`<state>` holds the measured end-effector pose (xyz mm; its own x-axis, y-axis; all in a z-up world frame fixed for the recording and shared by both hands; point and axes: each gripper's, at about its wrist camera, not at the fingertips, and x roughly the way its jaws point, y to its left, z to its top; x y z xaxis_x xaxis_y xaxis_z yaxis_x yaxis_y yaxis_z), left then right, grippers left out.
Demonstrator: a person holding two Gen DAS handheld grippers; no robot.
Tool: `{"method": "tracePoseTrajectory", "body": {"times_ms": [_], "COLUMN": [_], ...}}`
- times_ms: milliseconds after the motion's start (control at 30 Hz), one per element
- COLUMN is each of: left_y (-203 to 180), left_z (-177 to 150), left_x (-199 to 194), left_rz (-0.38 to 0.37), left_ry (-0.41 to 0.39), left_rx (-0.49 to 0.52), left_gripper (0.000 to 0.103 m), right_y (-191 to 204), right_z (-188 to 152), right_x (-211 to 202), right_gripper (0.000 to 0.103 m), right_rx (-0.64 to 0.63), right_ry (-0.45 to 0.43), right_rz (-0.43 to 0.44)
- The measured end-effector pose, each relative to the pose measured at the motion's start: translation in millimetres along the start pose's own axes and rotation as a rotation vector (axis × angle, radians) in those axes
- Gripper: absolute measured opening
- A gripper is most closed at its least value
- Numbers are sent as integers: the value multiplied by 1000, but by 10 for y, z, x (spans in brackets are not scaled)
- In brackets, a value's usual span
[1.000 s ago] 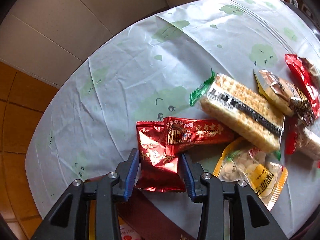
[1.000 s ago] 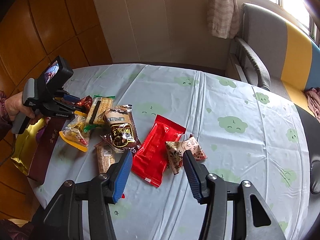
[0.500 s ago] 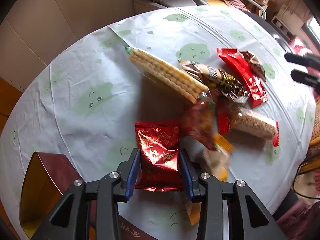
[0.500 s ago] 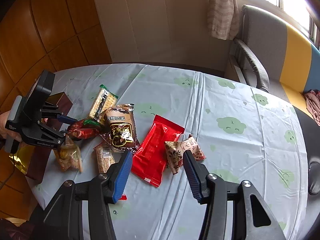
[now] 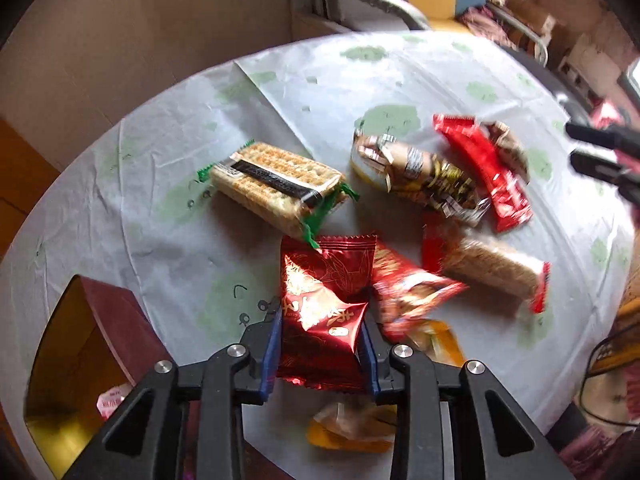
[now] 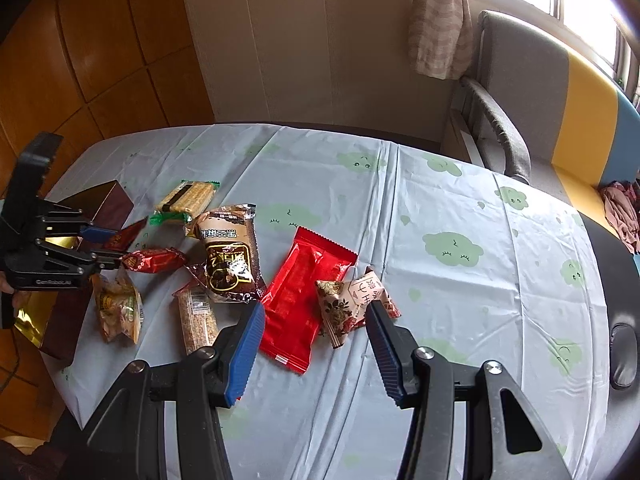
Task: Organize snacks
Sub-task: 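Lift the red pack toward the box with left while right grasps the clear snack bag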
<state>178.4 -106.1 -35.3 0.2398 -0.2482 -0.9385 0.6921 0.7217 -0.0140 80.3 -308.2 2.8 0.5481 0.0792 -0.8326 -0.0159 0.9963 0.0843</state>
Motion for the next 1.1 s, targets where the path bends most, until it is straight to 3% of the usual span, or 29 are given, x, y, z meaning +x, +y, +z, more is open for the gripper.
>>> {"method": "tracePoseTrajectory", "body": {"times_ms": [233, 333, 500, 567, 633, 933, 1100], "left_y": [-64, -67, 58, 123, 186, 554, 756], "left_z": [-228, -390, -689, -856, -1043, -1863, -2296], "left_x": [-531, -852, -1217, -1294, -1353, -1264, -1263], "left_rz": [2, -22, 2, 22, 55, 69, 94], "left_ry": [-130, -223, -327, -347, -363, -357, -351], "left_rx": [-59, -145, -259, -296, -316, -571, -705], "left_gripper": [34, 34, 34, 34, 34, 34, 34], "right_y": [215, 365, 822, 1020, 1213, 1635, 1854], "right_z": [-81, -133, -209, -217, -205, -68, -55], "right_x": [73, 118, 117, 153, 232, 734, 900], "right_gripper": [53, 53, 53, 61, 67, 68, 69], "right_rx": [-77, -90, -122, -121, -123, -34, -76], "right_ry": [31, 79, 119, 125, 123, 141, 156], "right_rz": [64, 179, 351, 397, 389, 331, 287]}}
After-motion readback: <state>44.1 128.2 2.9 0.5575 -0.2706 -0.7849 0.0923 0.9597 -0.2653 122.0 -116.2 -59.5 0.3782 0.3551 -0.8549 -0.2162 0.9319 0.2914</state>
